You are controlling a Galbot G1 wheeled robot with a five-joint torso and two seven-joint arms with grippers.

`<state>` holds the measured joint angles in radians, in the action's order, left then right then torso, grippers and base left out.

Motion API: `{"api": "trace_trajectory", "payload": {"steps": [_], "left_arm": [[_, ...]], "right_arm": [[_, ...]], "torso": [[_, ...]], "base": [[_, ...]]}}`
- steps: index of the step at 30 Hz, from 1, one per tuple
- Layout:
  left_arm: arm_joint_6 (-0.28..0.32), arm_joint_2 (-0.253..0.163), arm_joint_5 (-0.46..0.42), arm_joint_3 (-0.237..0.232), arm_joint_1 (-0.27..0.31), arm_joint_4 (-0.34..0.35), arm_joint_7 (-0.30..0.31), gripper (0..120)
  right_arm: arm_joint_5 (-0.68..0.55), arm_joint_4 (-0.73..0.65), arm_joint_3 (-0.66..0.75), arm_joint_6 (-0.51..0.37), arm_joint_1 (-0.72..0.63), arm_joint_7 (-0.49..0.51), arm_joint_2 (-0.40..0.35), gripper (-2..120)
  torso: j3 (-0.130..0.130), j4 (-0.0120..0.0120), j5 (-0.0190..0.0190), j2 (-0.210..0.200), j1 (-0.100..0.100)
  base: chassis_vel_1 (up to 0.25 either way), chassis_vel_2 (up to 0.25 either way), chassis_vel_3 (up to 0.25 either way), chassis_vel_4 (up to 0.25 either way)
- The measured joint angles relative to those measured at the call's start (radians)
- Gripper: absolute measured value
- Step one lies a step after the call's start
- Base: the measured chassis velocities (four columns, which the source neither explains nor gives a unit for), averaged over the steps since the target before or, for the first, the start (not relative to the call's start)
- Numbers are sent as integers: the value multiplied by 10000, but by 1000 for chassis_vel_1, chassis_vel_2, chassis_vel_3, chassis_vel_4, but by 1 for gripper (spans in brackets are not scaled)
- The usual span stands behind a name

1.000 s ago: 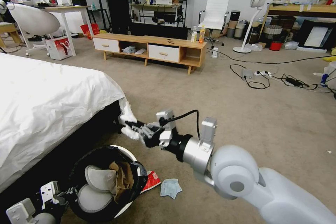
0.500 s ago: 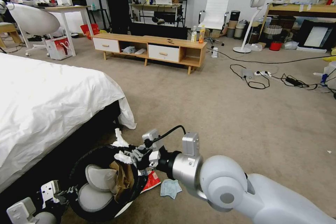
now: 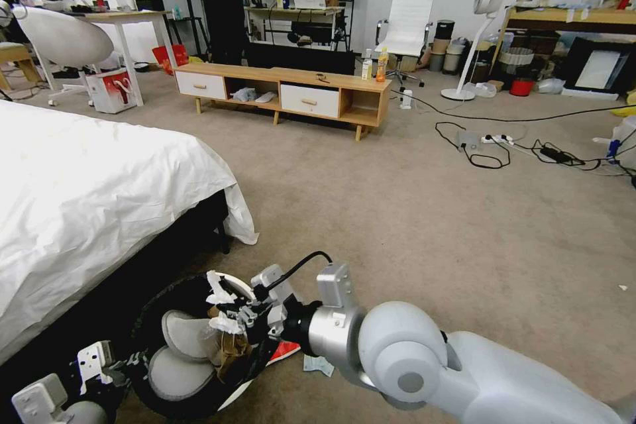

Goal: Pick up the trash bin and place the garbage on the floor into it.

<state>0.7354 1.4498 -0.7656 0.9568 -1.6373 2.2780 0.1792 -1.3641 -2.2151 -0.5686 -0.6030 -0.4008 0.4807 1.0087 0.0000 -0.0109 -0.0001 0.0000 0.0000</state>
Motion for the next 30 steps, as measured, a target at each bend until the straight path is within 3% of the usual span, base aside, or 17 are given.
{"api": "trace_trajectory", "payload": {"steps": [13, 30], "left_arm": [[0, 23, 13, -11, 14, -24, -30, 2], [0, -3, 8, -11, 52, -173, -62, 2]], "right_arm": [[36, 604, -253, -701, -11, 370, 116, 0], [223, 1791, -393, -769, 24, 309, 651, 0]], "torso": [[0, -1, 1, 0, 0], [0, -1, 0, 0, 0]], "base": [[0, 0, 0, 0], [0, 0, 0, 0]]}}
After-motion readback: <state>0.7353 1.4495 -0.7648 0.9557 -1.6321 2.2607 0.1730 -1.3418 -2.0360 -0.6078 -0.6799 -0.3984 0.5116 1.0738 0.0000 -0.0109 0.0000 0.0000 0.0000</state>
